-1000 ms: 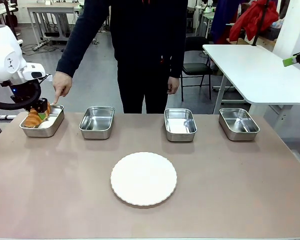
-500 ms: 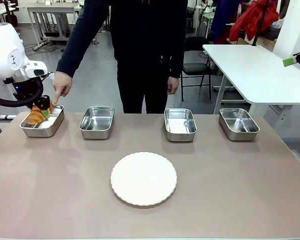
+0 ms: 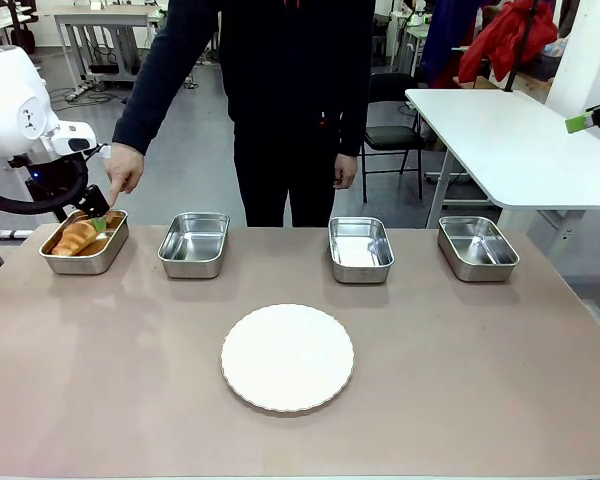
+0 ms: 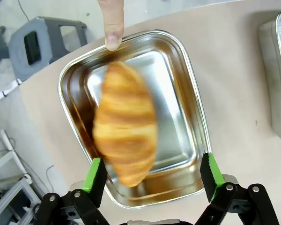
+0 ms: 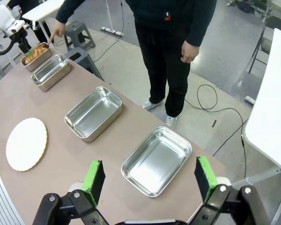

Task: Place the bread in the container.
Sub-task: Place the Butter Roll into the Airtight Container indicated by the human.

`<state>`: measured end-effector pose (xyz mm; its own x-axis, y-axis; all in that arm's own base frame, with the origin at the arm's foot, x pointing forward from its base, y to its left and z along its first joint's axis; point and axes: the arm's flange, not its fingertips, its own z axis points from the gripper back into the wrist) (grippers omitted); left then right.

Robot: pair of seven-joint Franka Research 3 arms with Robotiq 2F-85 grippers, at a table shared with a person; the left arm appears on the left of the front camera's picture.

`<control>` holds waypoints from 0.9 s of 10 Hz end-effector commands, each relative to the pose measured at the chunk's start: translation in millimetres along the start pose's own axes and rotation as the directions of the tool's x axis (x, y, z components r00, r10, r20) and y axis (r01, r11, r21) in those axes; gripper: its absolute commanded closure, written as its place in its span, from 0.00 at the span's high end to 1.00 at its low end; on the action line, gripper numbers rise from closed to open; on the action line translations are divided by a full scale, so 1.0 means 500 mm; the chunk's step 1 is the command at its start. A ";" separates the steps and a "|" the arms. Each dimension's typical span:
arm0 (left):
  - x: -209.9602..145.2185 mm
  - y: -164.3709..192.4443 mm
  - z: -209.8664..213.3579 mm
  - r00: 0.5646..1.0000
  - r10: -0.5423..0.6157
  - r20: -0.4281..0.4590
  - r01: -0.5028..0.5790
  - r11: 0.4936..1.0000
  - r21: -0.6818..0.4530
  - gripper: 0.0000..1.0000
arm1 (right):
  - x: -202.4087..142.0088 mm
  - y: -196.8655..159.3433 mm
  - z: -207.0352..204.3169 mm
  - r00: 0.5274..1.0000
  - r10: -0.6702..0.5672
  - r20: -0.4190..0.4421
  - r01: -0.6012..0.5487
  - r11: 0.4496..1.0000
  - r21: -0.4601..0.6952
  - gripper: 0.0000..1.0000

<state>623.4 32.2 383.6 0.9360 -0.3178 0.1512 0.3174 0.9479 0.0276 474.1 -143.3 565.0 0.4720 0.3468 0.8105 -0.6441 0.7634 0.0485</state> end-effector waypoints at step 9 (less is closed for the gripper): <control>0.001 0.000 0.001 1.000 -0.001 0.001 0.001 1.000 0.001 1.00 | 0.003 0.001 0.001 1.000 0.002 0.011 -0.002 1.000 0.005 1.00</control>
<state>623.9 31.5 384.1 0.9355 -0.3188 0.1525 0.3182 0.9476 0.0285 474.1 -143.3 565.0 0.4721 0.3468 0.8105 -0.6441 0.7634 0.0485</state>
